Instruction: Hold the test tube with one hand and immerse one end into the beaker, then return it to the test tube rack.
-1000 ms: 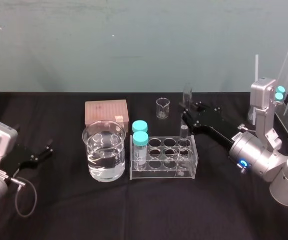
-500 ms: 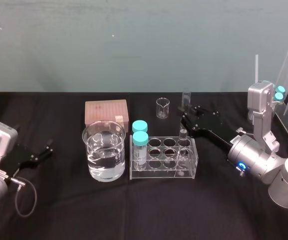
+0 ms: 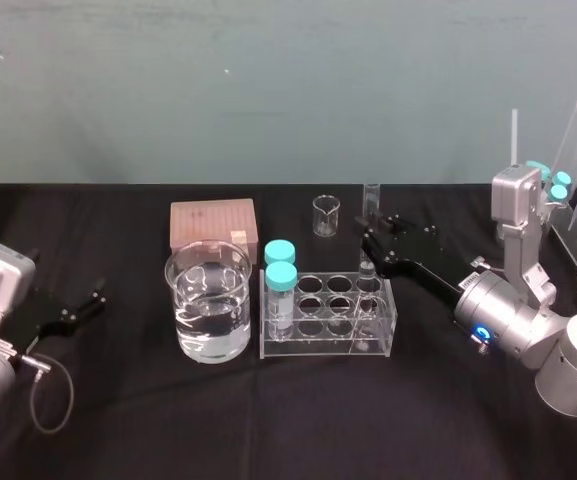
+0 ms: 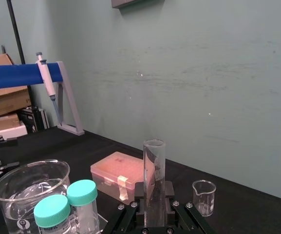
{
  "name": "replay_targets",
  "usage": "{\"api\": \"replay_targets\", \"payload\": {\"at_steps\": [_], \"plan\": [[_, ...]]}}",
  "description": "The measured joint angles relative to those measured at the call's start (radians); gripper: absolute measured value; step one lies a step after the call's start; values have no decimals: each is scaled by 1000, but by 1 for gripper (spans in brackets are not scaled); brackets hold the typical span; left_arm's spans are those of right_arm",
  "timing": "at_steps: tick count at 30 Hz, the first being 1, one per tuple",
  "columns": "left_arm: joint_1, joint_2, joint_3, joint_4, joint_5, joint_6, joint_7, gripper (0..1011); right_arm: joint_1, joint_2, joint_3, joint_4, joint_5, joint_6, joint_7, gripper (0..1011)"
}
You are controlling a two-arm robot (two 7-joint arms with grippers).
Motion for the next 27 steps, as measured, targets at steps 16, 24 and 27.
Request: {"api": "replay_targets", "payload": {"at_steps": [16,24,27], "plan": [[0,0,0,0,0,0,0,1000,-1,-4,1,14,-8,-15,3,225],[0,0,0,0,0,0,0,1000,-2,-7,1,22,-11,-19,4,225],[0,0,0,0,0,0,0,1000,-2,-8,1,25,-12,-19,5,225]]}}
